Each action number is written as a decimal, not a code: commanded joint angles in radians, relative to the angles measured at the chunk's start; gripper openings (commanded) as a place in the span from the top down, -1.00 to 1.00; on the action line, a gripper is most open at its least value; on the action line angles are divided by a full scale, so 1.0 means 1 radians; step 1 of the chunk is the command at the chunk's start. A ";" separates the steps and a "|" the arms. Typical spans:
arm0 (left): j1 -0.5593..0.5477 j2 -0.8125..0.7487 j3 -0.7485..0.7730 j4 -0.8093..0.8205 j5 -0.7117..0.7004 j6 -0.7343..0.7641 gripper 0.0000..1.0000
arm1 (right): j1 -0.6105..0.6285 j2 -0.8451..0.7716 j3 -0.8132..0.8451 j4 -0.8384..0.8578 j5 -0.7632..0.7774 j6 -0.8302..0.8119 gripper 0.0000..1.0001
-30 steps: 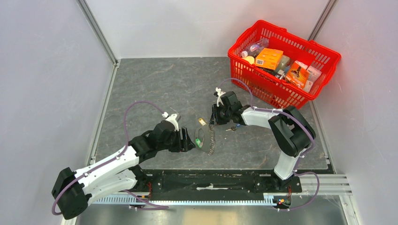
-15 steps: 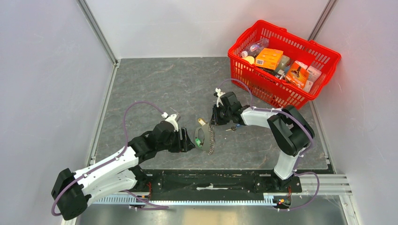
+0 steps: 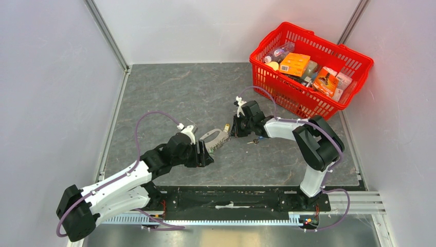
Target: Put the keys on the keyring
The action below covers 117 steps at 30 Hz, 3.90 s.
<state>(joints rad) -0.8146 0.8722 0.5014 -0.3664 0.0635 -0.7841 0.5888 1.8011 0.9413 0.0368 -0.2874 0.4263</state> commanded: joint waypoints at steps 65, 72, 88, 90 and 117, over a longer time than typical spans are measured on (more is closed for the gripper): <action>-0.001 -0.166 0.158 0.568 0.522 -0.060 -0.20 | 0.223 -0.808 0.261 -0.472 -0.428 -0.019 1.00; -0.001 -0.196 0.137 0.634 0.504 -0.085 -0.15 | 0.224 -0.883 0.194 -0.315 -0.342 0.104 1.00; -0.001 -0.200 0.108 0.905 0.447 -0.164 -0.14 | 0.238 -0.931 0.103 -0.109 -0.311 0.222 1.00; -0.001 -0.192 0.117 0.908 0.449 -0.165 -0.12 | 0.240 -0.938 0.085 -0.085 -0.306 0.232 1.00; -0.001 -0.158 0.118 0.954 0.467 -0.205 0.21 | 0.287 -0.938 0.030 0.020 -0.212 0.191 1.00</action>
<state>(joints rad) -0.8150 0.7162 0.5934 0.5335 0.5262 -0.9550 0.8673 0.8761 0.9615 -0.0151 -0.5144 0.6342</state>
